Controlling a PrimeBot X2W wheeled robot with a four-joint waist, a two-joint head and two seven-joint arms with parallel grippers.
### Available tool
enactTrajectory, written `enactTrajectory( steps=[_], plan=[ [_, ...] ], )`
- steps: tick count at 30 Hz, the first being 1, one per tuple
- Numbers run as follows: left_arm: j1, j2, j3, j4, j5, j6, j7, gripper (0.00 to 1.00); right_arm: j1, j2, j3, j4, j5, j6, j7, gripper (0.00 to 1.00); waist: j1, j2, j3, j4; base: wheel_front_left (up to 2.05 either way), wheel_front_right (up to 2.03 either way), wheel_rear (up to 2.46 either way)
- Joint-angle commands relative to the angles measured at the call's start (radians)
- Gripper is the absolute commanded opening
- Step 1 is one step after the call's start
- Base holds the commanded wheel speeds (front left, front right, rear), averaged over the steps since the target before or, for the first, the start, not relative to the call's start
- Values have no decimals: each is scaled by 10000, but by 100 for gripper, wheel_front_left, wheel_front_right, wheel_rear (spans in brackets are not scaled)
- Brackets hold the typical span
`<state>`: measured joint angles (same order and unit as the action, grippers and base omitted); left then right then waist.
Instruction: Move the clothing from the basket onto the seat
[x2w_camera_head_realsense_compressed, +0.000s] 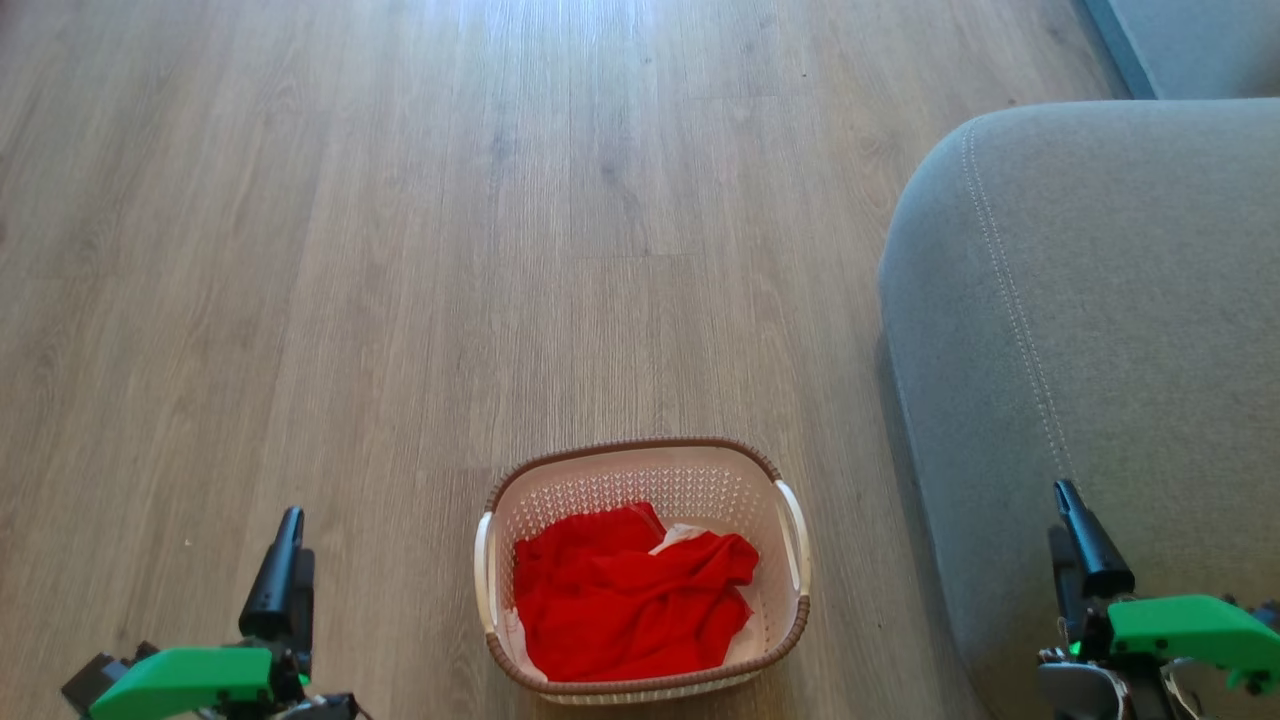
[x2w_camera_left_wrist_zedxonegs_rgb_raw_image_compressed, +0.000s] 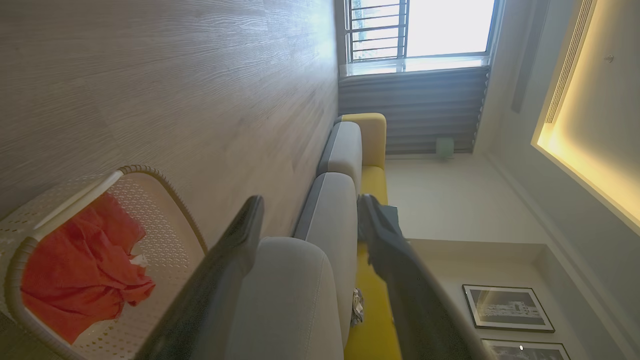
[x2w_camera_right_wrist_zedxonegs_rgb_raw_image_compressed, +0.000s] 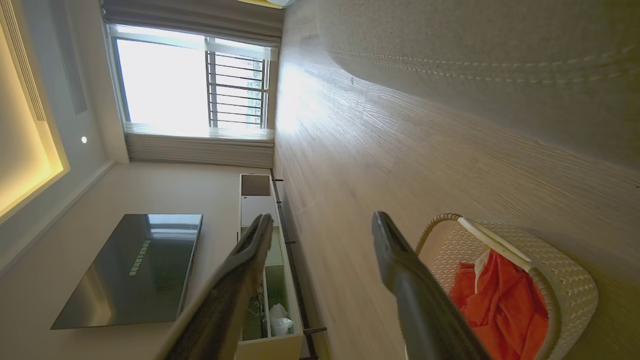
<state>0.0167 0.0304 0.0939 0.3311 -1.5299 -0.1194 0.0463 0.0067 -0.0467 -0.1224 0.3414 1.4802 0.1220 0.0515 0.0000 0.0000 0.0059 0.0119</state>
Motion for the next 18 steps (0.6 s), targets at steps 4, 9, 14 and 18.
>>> enactTrajectory(
  steps=[4, 9, 14, 18],
  plan=[
    [-561, 64, 229, -537, 366, -25, -169, 100, -597, -36, 38, -559, -677, 19, -175, 100, 0, 0, -8, 35, 0, 0, 0],
    [-661, 72, 475, -881, 1016, -30, -345, 100, -733, -36, -70, -943, -1397, 23, -354, 100, 0, 0, -16, 85, 0, 0, 0],
    [-718, 78, 533, -1240, 1473, -35, -491, 100, -845, -36, 48, -1388, -2405, 27, -502, 100, 0, 0, -14, 128, 0, 0, 0],
    [-771, 83, 627, -1469, 1774, -15, -579, 100, -899, -36, 193, -1712, -3065, 29, -592, 100, 0, 0, -3, 161, 0, 0, 0]
  ],
)
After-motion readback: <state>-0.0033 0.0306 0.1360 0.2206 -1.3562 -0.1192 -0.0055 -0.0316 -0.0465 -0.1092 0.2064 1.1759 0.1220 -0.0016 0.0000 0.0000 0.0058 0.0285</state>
